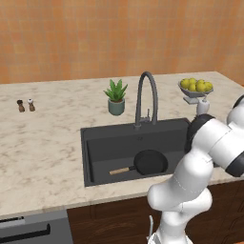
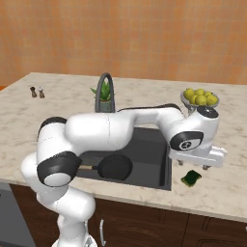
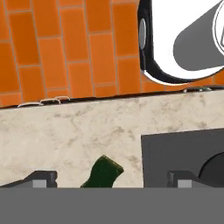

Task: Pick the pan and sponge and place them into the sink. Then turn on the water.

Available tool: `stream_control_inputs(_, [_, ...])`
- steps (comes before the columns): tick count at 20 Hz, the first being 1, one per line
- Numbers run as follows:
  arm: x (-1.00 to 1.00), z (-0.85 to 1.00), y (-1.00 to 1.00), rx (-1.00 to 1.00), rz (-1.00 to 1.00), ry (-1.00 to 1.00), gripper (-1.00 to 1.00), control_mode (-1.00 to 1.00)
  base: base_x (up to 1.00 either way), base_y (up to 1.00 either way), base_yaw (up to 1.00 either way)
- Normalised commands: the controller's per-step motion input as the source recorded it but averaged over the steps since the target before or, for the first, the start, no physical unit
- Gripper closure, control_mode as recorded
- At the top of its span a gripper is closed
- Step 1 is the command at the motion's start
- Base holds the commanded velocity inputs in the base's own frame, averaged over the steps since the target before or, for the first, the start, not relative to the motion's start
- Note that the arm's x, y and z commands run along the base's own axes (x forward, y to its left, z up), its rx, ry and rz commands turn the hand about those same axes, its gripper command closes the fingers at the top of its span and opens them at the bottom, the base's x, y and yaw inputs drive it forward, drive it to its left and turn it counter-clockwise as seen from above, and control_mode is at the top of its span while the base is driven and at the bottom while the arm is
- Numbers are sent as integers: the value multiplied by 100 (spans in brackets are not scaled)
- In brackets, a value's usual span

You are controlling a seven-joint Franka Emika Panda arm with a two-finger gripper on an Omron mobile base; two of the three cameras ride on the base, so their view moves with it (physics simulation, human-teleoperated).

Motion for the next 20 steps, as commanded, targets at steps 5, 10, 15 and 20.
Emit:
stream_control_inputs(5, [56,-38,54,-2,-22,7,-100,-100,0,0,0])
stream_control_inputs(10, [66,-43,41,-8,-19,10,-100,-100,0,0,0])
stream_control_inputs(15, [68,-50,8,-1,-14,13,-100,-100,0,0,0])
stream_control_inputs(20, [61,-51,-1,0,-11,9,-100,-100,0,0,0])
